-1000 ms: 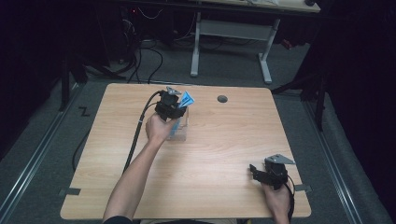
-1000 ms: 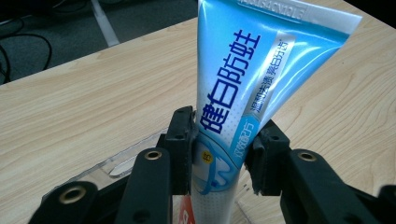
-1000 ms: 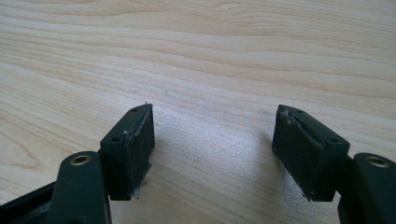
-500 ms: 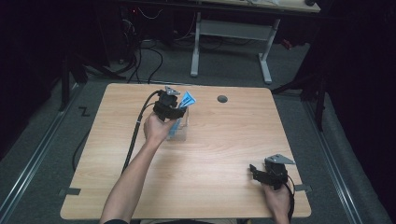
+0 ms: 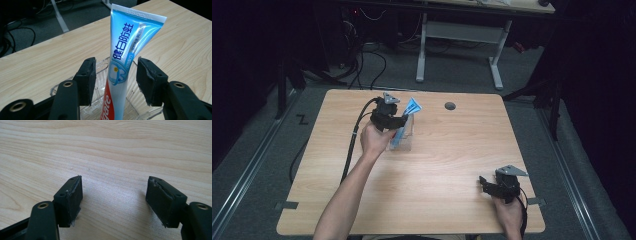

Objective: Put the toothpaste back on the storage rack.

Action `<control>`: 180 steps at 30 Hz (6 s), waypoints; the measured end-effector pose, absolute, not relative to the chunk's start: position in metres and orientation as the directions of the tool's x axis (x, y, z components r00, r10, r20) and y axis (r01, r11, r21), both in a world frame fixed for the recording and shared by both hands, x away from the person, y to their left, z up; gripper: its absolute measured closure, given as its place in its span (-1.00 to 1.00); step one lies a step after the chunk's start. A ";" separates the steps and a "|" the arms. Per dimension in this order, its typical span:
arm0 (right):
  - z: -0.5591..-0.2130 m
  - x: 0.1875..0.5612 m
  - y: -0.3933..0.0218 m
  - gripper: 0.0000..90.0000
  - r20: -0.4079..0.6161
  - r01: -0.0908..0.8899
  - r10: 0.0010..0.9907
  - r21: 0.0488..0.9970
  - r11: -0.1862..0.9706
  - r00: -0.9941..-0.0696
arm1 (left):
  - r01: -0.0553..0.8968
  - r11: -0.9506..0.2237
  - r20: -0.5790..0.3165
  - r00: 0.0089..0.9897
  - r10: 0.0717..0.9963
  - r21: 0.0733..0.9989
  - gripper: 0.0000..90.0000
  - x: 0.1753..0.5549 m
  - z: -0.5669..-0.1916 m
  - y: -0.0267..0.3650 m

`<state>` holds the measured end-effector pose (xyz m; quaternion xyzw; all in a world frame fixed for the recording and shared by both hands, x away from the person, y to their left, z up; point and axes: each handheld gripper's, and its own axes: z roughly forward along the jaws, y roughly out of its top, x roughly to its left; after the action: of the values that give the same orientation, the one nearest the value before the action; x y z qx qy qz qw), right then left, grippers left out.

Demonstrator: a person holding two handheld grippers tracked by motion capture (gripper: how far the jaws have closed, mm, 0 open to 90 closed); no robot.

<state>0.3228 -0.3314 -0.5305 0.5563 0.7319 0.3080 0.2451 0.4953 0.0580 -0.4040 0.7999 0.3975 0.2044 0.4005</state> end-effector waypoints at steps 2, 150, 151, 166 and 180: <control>-0.531 0.323 -0.331 -0.34 -0.017 0.663 0.965 0.724 0.191 -0.261 | 0.470 -0.363 0.011 0.600 0.800 0.805 0.12 0.495 -0.404 0.059; -0.531 0.323 -0.331 -0.34 -0.016 0.664 0.965 0.723 0.192 -0.262 | 0.526 -0.134 -0.149 0.460 0.875 0.840 -0.09 0.392 -0.429 0.187; -0.530 0.323 -0.331 -0.34 -0.016 0.664 0.965 0.723 0.192 -0.262 | 0.526 -0.133 -0.150 0.461 0.875 0.840 -0.09 0.391 -0.429 0.187; -0.530 0.323 -0.331 -0.34 -0.016 0.664 0.965 0.723 0.192 -0.261 | 0.543 -0.125 -0.165 0.454 0.875 0.831 -0.10 0.384 -0.443 0.188; -0.531 0.323 -0.331 -0.34 -0.016 0.664 0.965 0.723 0.192 -0.261 | 0.563 -0.129 -0.177 0.456 0.872 0.816 -0.10 0.379 -0.456 0.187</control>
<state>0.3226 -0.3313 -0.5305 0.5563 0.7321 0.3077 0.2449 0.3787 0.1870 -0.4558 0.7304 0.4912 0.1754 0.4409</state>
